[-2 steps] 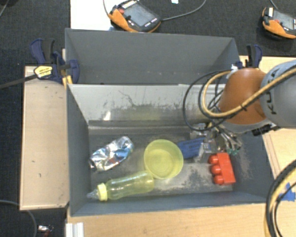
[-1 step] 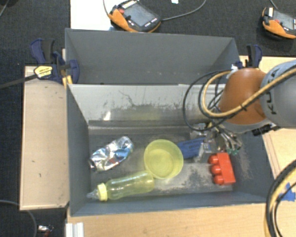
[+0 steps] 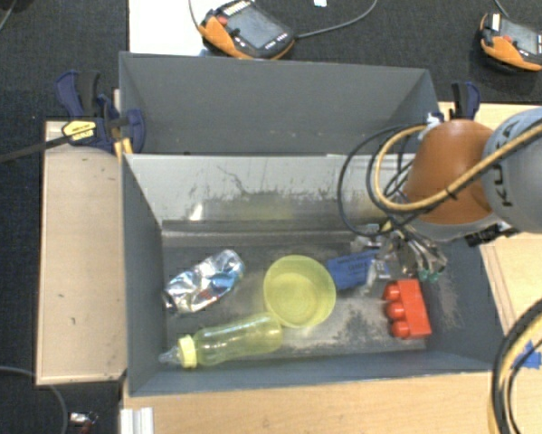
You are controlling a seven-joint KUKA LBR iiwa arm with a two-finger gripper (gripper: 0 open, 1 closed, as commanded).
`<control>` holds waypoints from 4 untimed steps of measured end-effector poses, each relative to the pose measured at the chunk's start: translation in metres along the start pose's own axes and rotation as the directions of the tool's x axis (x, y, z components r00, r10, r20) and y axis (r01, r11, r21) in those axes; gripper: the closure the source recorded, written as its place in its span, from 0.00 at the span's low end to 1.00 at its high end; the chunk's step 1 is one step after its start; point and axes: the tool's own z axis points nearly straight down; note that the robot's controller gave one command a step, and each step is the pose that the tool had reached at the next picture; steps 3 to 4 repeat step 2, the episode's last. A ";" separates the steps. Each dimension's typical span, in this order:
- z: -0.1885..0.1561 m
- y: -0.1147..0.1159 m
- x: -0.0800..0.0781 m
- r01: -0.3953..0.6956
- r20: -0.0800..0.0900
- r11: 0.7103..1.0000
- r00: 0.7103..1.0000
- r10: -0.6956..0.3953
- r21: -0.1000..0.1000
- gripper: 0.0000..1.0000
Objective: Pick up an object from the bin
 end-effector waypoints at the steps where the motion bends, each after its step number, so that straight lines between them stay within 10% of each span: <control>1: -0.019 0.000 -0.003 0.000 0.010 1.000 1.000 0.000 0.001 1.00; 4: -0.026 0.000 -0.002 0.000 0.009 1.000 1.000 0.000 0.001 1.00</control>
Offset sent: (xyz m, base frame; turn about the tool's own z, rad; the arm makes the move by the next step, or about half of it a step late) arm 0.0020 -0.0001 0.0345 0.0000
